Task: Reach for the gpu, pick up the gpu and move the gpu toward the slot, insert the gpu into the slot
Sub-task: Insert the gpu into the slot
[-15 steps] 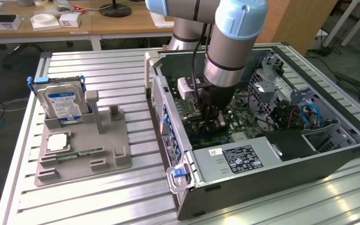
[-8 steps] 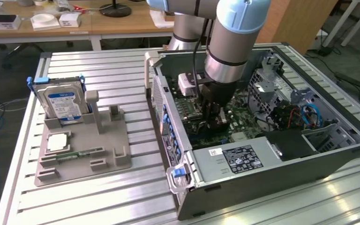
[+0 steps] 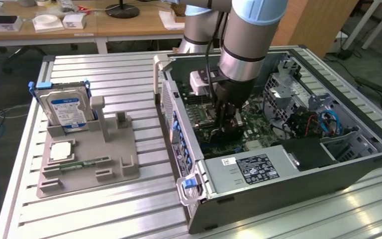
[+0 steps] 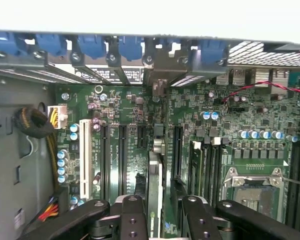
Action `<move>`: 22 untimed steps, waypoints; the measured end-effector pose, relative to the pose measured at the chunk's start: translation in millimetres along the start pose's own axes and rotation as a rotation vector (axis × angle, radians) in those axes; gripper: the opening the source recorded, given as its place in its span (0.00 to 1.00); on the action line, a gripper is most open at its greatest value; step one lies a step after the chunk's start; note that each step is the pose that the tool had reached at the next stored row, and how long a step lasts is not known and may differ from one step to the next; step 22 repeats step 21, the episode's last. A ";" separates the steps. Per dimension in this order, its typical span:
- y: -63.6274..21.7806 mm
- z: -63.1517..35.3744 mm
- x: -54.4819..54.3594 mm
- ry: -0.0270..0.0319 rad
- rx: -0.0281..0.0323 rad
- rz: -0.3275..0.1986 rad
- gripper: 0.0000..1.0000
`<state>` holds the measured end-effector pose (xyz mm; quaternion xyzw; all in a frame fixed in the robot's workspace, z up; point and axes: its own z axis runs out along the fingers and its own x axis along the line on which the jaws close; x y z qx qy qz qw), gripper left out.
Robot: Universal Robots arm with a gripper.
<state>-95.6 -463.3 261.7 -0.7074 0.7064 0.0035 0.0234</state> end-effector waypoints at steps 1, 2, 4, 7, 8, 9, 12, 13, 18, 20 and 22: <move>-0.1 -2.0 -0.1 -0.0001 0.0005 0.000 0.34; -0.1 -4.4 -0.2 0.0000 0.0010 0.000 0.34; -0.2 -7.9 -0.3 0.0000 0.0019 0.000 0.34; -0.3 -8.7 -0.4 -0.0002 0.0026 0.000 0.33; -0.2 -8.7 -0.4 -0.0003 0.0027 0.000 0.33; -0.2 -8.7 -0.4 -0.0002 0.0027 0.000 0.33; -0.2 -8.8 -0.3 0.0000 0.0026 0.000 0.14; -0.2 -8.8 -0.3 0.0000 0.0026 0.000 0.14; -0.2 -8.8 -0.3 0.0000 0.0026 0.000 0.10; -0.2 -8.8 -0.3 0.0000 0.0026 0.000 0.10; -0.2 -8.8 -0.3 0.0000 0.0026 0.000 0.10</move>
